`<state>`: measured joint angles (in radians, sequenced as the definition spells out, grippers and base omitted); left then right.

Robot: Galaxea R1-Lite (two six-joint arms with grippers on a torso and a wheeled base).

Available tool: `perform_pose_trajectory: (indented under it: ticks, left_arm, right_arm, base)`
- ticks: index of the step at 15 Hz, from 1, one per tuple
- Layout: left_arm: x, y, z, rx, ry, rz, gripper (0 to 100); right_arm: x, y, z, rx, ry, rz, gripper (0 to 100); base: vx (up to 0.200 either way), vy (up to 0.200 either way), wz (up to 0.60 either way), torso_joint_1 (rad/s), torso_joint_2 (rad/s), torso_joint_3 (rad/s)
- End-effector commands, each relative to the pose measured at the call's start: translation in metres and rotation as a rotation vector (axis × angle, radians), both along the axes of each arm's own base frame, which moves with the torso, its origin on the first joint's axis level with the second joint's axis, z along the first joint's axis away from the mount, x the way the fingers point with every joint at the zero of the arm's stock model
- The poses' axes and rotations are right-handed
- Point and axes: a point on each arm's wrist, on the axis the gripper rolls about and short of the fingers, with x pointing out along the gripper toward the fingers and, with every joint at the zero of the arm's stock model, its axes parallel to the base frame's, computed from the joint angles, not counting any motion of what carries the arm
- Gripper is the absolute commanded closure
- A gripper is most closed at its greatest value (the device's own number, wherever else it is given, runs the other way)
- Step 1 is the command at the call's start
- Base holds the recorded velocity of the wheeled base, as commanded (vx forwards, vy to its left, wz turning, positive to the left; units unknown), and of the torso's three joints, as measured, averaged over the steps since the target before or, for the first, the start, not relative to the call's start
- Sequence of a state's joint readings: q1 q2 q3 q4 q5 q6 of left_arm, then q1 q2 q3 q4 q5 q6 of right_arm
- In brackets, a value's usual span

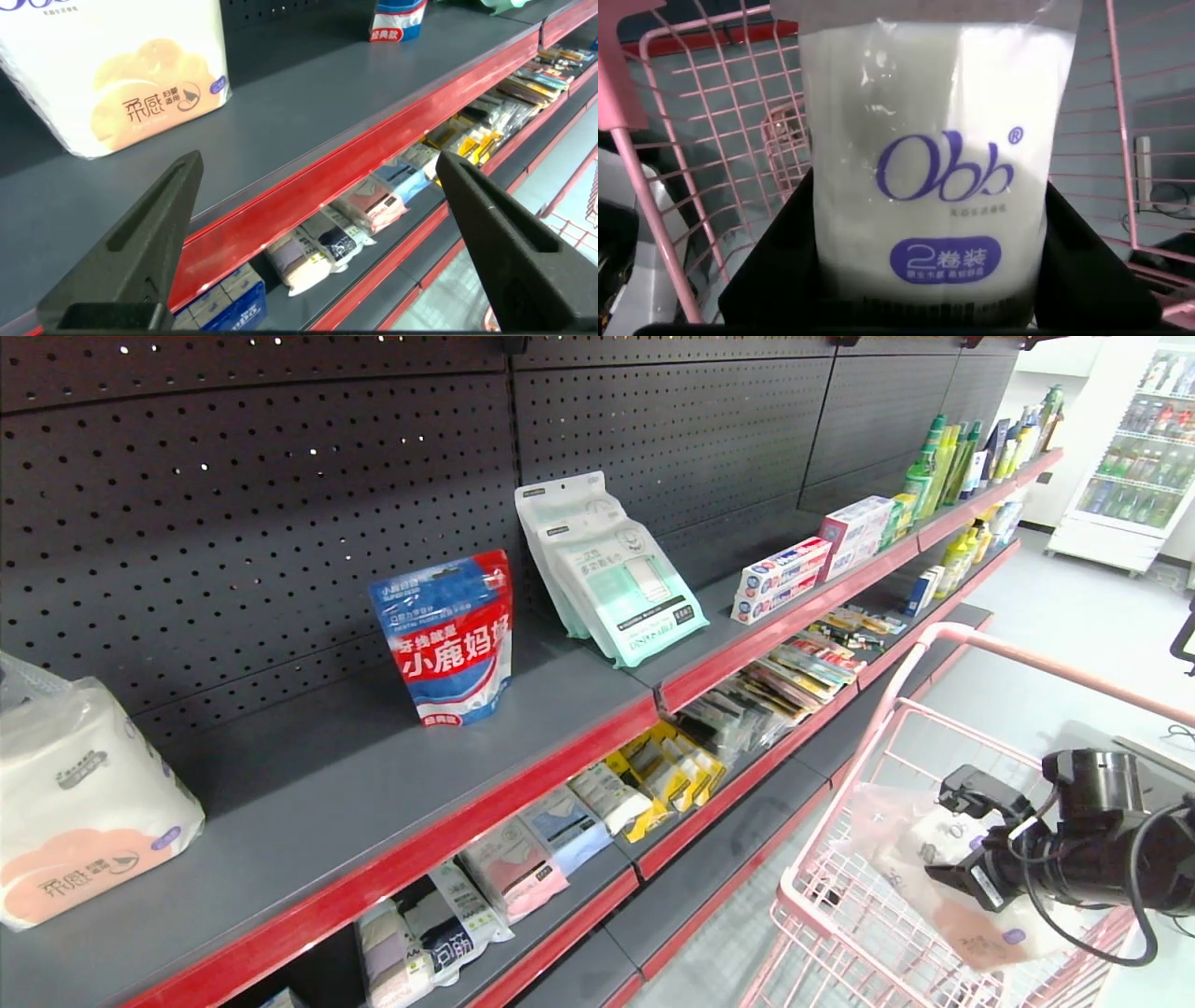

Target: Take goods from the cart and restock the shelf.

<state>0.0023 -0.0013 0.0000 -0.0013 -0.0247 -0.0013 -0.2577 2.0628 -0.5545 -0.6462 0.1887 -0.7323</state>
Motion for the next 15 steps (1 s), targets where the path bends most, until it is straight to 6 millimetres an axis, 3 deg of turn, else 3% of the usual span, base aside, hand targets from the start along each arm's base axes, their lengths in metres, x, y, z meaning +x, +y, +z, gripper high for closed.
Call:
perform_pose_trajectory:
  ticks: [1, 8, 12, 15]
  left_arm:
    - [0.0, 0.0, 0.0, 0.0, 0.001, 0.001, 0]
    - [0.0, 0.0, 0.0, 0.0, 0.001, 0.001, 0]
    - [0.0, 0.0, 0.0, 0.0, 0.001, 0.001, 0]
    - [0.0, 0.0, 0.0, 0.0, 0.001, 0.001, 0]
  right_arm:
    - [-0.008, 0.001, 0.034, -0.036, -0.1, -0.036, 100]
    - [-0.047, 0.022, 0.093, -0.053, -0.277, -0.141, 100]
    - [-0.068, 0.038, 0.12, 0.027, -0.355, -0.205, 100]
    - [-0.103, 0.061, 0.145, 0.11, -0.464, -0.227, 100]
  base:
    - [0.0, 0.0, 0.0, 0.0, 0.0, 0.0]
    - [0.0, 0.0, 0.0, 0.0, 0.0, 0.0]
    - [0.0, 0.0, 0.0, 0.0, 0.0, 0.0]
    - [0.0, 0.0, 0.0, 0.0, 0.0, 0.0]
